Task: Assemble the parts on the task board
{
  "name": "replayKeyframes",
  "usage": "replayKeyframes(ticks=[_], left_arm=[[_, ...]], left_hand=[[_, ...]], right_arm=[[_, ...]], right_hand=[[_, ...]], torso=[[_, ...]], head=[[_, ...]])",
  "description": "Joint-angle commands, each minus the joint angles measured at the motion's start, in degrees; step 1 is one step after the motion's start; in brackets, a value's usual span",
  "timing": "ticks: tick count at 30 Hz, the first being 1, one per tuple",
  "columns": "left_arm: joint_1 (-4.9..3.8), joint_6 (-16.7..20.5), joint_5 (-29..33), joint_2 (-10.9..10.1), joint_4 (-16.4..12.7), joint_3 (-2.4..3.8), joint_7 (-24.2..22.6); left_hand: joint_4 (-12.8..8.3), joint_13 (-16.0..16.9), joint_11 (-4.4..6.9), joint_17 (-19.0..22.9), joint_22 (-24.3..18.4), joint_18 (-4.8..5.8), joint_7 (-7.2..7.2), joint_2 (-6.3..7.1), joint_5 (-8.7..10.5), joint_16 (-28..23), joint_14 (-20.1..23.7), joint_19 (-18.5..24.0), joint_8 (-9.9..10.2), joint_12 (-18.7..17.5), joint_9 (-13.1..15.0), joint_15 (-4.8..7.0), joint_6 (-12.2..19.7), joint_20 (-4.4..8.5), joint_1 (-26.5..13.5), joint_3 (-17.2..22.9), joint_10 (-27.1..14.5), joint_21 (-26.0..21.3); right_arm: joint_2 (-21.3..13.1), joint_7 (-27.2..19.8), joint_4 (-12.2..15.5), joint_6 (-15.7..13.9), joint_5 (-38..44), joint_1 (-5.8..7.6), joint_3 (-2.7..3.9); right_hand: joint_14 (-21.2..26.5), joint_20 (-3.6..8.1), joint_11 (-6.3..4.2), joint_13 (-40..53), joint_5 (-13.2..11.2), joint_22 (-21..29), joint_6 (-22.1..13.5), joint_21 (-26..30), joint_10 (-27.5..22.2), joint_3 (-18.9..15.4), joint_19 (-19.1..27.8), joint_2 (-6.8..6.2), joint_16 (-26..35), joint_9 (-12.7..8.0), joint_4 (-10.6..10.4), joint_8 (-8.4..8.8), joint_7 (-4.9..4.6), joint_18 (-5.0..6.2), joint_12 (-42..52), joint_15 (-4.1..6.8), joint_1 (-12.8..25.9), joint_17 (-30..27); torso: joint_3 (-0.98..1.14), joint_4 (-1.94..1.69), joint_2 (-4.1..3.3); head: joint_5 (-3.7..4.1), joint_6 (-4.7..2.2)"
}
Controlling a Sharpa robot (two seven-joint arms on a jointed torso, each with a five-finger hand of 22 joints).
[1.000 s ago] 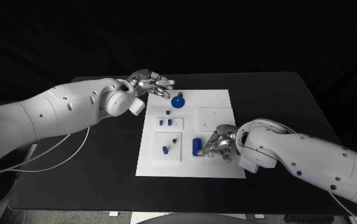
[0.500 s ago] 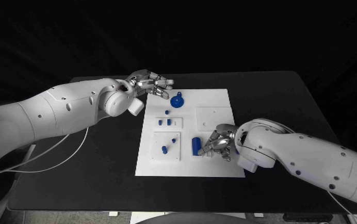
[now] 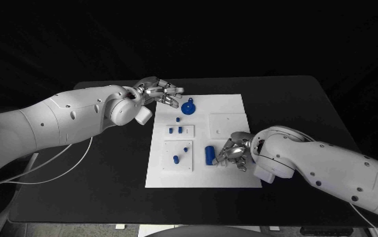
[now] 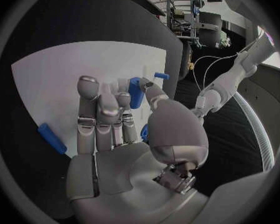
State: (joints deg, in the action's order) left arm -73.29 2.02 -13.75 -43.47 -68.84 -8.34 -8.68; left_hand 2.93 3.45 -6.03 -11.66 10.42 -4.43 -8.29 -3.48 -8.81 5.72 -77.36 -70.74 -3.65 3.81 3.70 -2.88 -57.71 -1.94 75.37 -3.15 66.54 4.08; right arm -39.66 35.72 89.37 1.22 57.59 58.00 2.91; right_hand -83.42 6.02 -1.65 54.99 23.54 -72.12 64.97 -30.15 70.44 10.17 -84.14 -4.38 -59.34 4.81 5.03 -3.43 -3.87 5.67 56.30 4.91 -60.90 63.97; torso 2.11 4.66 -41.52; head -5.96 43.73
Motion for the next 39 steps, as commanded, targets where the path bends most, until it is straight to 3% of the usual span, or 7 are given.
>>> replayKeyframes(ticks=[1, 9, 13, 18, 22, 32, 39], left_arm=[[-0.02, -0.99, -0.21, 0.06, -0.08, 0.00, -0.48], [-0.02, -1.03, -0.21, 0.09, -0.02, -0.02, -0.46], [-0.02, -1.06, -0.21, 0.12, -0.01, -0.03, -0.43], [-0.02, -1.07, -0.23, 0.13, 0.03, -0.03, -0.42], [-0.02, -1.10, -0.24, 0.14, 0.03, -0.03, -0.41], [-0.02, -1.12, -0.24, 0.13, 0.05, -0.03, -0.42], [-0.02, -1.12, -0.24, 0.13, 0.09, -0.03, -0.42]], left_hand=[[0.04, 0.06, -0.13, -0.08, -0.05, 1.11, 0.12, -0.33, -0.36, 0.29, -0.02, -0.31, -0.35, -0.15, 0.06, -0.26, 0.47, -0.20, -0.07, 0.19, -0.40, 0.23], [-0.04, 0.06, -0.14, -0.08, -0.09, 1.11, 0.14, -0.34, -0.41, 0.29, -0.02, -0.31, -0.36, -0.16, 0.06, -0.26, 0.48, -0.20, -0.06, 0.29, -0.42, 0.24], [-0.20, 0.06, -0.14, -0.08, -0.13, 1.10, 0.12, -0.29, -0.43, 0.30, -0.02, -0.31, -0.35, -0.16, 0.06, -0.25, 0.50, -0.19, 0.04, 0.39, -0.44, 0.25], [-0.34, 0.06, -0.11, -0.08, -0.14, 1.10, 0.14, -0.33, -0.45, 0.29, -0.01, -0.30, -0.36, -0.15, 0.06, -0.24, 0.47, -0.18, 0.22, 0.50, -0.41, 0.25], [-0.41, 0.06, -0.12, -0.08, -0.14, 1.10, 0.12, -0.35, -0.45, 0.29, 0.00, -0.31, -0.35, -0.16, 0.05, -0.24, 0.48, -0.18, 0.22, 0.56, -0.41, 0.26], [-0.41, 0.06, -0.12, -0.08, -0.14, 1.10, 0.12, -0.35, -0.45, 0.29, 0.00, -0.31, -0.35, -0.16, 0.05, -0.24, 0.48, -0.18, 0.22, 0.56, -0.41, 0.26], [-0.59, 0.06, -0.12, -0.08, -0.18, 1.11, 0.13, -0.36, -0.47, 0.31, -0.02, -0.30, -0.35, -0.16, 0.06, -0.23, 0.47, -0.17, 0.18, 0.72, -0.40, 0.27]], right_arm=[[-0.32, 1.11, -0.29, 1.96, 0.16, -0.24, -0.20], [-0.42, 0.85, -0.25, 1.88, -0.04, -0.27, -0.19], [-0.42, 0.88, -0.24, 2.21, 0.30, -0.30, -0.19], [-0.40, 0.60, -0.29, 3.04, 0.52, -0.32, -0.19], [-0.40, 0.37, -0.31, 3.05, 0.58, -0.32, -0.19], [-0.68, -1.11, -0.37, 1.22, -0.12, -0.33, -0.14], [-1.21, -2.51, 0.06, 0.21, -0.52, -0.33, 0.13]], right_hand=[[0.03, 0.18, 0.19, -0.03, -0.50, 0.01, -0.24, 0.17, -0.14, -0.88, -2.42, -0.32, 0.09, 0.07, -0.63, -0.21, -0.24, -0.33, -0.25, 0.10, -0.78, -0.05], [0.03, 0.14, 0.26, -0.09, -4.84, 0.12, -0.14, 0.40, 0.01, -2.48, -2.42, -0.83, 0.13, 0.32, -2.59, -0.23, -0.25, -0.28, -0.22, 0.05, -2.05, -0.05], [0.03, 0.15, 0.23, -0.08, -6.66, 0.06, 0.09, 0.26, 0.01, -2.02, -2.43, -0.63, 0.08, 0.37, -1.82, -0.23, -0.19, -0.32, -0.21, 0.10, -3.50, 0.01], [0.05, 0.19, 0.19, -0.07, -5.16, 0.01, 0.20, 0.28, -0.16, -0.64, -2.37, -1.36, 0.06, 0.22, 0.55, -0.21, -0.28, -0.42, -0.27, 0.12, -6.02, 0.09], [0.06, 0.17, 0.21, -0.02, -5.10, -0.02, 0.22, 0.30, -0.11, -0.89, -2.38, -1.66, 0.06, 0.17, 0.64, -0.21, -0.28, -0.44, -0.21, 0.09, -5.70, 0.13], [0.01, 0.14, 0.25, -0.08, -6.39, -0.02, 0.18, 0.54, 0.02, -4.25, -2.43, -1.41, 0.25, 0.38, -2.86, -0.22, -0.20, -0.38, -0.22, 0.05, -5.19, 0.12], [-0.01, 0.17, 0.21, 0.02, -6.54, 0.03, 0.41, 0.56, 0.13, -4.73, -2.45, -1.14, 0.32, 0.53, -3.34, -0.25, -0.15, -0.43, -0.08, 0.10, -6.14, 0.07]], torso=[[0.00, -0.01, 0.01], [0.00, 0.03, 0.02], [-0.01, 0.00, 0.01], [-0.01, -0.02, 0.01], [-0.03, 0.00, 0.01], [-0.01, 0.00, 0.02], [-0.02, 0.10, 0.02]], head=[[0.13, 0.09], [0.27, 0.18], [0.25, 0.20], [0.27, 0.20], [0.28, 0.22], [0.17, 0.20], [0.25, 0.00]])
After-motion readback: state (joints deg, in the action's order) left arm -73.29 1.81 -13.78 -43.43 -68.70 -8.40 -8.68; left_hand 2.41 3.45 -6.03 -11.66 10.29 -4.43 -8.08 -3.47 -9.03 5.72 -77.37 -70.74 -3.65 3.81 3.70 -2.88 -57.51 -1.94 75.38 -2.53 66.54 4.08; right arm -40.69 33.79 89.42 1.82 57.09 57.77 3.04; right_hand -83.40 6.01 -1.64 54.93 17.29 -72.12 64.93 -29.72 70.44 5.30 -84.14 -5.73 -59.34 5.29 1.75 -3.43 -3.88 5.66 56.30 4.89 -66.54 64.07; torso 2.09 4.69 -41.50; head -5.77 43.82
